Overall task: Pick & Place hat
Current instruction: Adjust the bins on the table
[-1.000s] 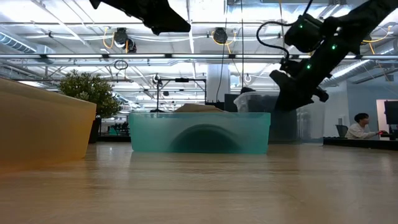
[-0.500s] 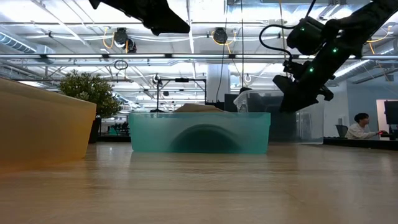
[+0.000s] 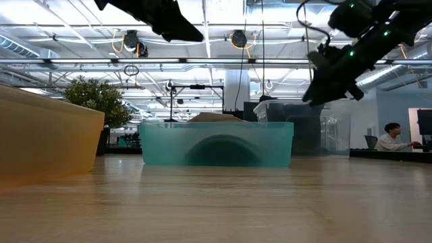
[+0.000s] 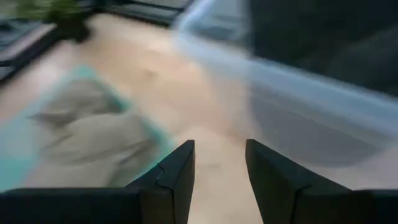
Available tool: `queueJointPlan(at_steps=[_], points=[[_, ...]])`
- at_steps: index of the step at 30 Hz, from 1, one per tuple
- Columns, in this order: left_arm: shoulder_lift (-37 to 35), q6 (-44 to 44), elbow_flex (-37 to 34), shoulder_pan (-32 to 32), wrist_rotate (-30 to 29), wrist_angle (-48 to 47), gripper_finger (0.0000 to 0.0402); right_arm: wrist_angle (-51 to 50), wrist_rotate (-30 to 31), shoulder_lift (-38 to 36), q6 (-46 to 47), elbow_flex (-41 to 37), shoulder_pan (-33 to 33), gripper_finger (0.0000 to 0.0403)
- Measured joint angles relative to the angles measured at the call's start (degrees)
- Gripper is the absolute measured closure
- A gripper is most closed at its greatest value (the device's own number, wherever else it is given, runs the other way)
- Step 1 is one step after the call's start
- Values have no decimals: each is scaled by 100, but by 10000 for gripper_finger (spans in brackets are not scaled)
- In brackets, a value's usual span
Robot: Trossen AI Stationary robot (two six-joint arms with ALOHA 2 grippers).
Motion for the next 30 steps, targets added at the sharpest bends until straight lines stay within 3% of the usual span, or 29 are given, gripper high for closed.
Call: queueJointPlan(at_steps=[5, 10, 16, 23, 30], points=[[-131, 104, -2, 0, -399, -181, 309, 392, -120, 211, 440, -246, 726, 268], [-546, -88, 2, -6, -468, -296, 309, 1476, 756, 825, 605, -681, 1302, 268], [-803, -277, 2, -11, -442, -541, 309, 3318, 1039, 1765, 594, -1050, 1372, 268], [-817, -292, 2, -11, -440, -682, 309, 4383, 1113, 2852, 624, -1073, 1372, 268], [-817, -276, 0, -11, -440, -697, 309, 4865, 1237, 3380, 740, -1071, 1326, 268]])
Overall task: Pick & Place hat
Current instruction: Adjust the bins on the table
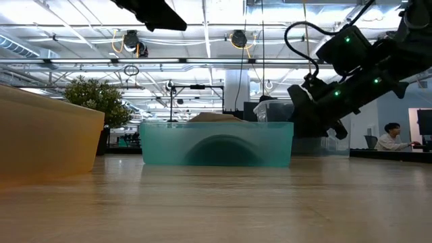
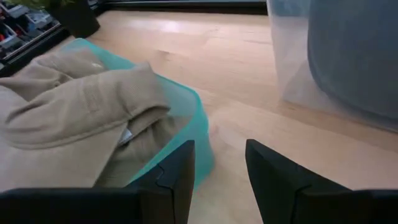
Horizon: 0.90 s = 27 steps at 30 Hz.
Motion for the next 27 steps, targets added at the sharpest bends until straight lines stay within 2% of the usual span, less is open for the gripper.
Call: queueJointPlan(at_steps=[8, 27], points=[[13, 9, 0, 0, 2, 9, 309, 576, -31, 243, -78, 2, -19, 268], [15, 5, 0, 0, 70, 135, 309, 612, -59, 241, 2, 4, -17, 268]])
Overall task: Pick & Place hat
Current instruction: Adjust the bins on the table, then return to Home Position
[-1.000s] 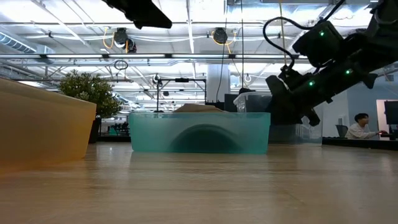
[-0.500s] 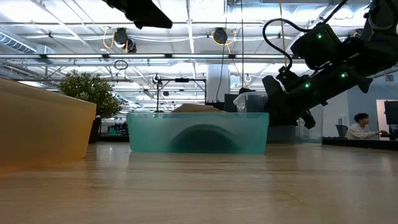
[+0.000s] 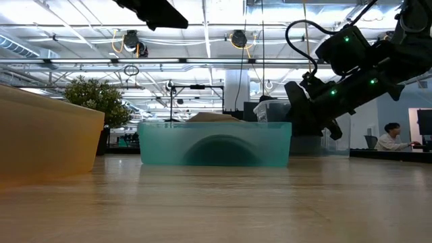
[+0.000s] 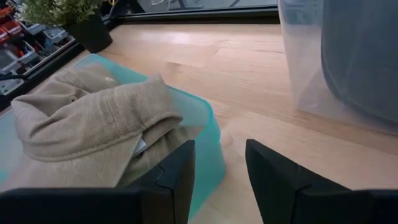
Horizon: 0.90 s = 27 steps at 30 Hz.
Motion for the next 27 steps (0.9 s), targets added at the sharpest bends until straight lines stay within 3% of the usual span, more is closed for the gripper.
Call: queueJointPlan(at_steps=[5, 13, 24, 27], points=[[0, -21, 0, 0, 25, 105, 309, 52, -15, 0, 8, 2, 0, 268], [2, -328, 0, 0, 419, 435, 309, 143, -577, -15, -498, 115, -44, 268], [2, -319, 0, 0, 396, 245, 309, -30, -591, -660, -1246, 108, -46, 268], [2, -325, 0, 0, 401, 232, 309, -185, -1034, -1002, -1477, 107, -50, 268]])
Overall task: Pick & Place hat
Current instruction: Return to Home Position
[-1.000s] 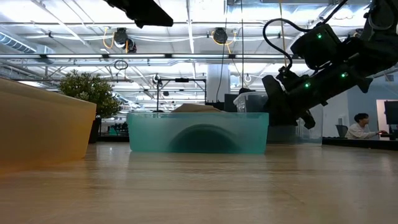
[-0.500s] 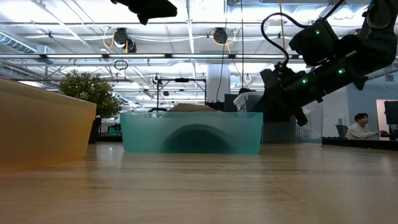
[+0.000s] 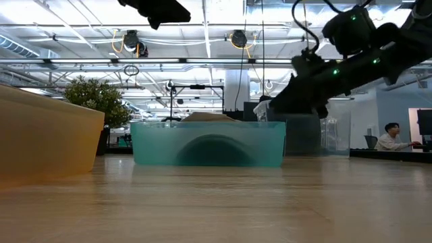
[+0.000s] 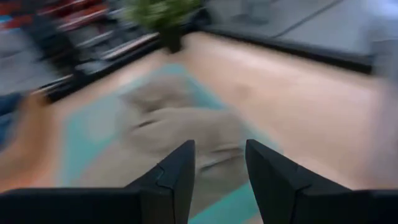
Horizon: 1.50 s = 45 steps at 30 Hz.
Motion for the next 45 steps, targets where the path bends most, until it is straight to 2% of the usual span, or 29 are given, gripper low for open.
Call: queueJointPlan(at_steps=[2, 4, 9, 12, 15, 18, 21, 23, 26, 28, 30, 34, 39, 45], points=[[0, -52, -2, 2, 174, 38, 309, -190, -612, -297, -64, 0, 2, 268], [0, -90, -4, 6, 444, 201, 309, -256, -968, -593, -82, 0, 7, 268], [202, -244, -12, -3, 1094, 993, 309, -135, -1054, -1068, -387, 26, -23, 268], [561, -452, 7, -37, 1135, 1774, 309, -116, -1118, -1211, -699, 192, -102, 268], [975, -588, -9, -44, 1140, 2128, 309, -128, -1594, -1304, -1139, 321, -149, 268], [1163, -856, -9, -42, 1132, 1956, 309, -405, -2008, -1562, -1237, 328, -122, 270], [1138, -921, -47, -169, 870, 1769, 309, -1065, -2101, -2000, -1347, 319, -46, 281], [1005, -907, -311, -391, 368, 1888, 309, -1440, -2096, -2310, -1601, 319, 21, 296], [804, -879, -872, -726, -435, 2699, 309, -1816, -2096, -2710, -1822, 319, 89, 335], [649, -886, -1256, -850, -642, 3071, 311, -1927, -2091, -2934, -1879, 316, 114, 371], [498, -948, -1521, -905, -609, 3104, 325, -2077, -2079, -3121, -1968, 317, 150, 394], [12, -1118, -2053, -926, -255, 3144, 389, -2019, -1761, -3384, -1873, 91, 245, 397], [-703, -1395, -2613, -936, 19, 3080, 397, -1713, -1473, -3759, -1739, -421, 356, 402], [-1794, -1494, -3415, -1038, -72, 3062, 398, -1615, -1490, -4560, -1668, -925, 354, 402]])
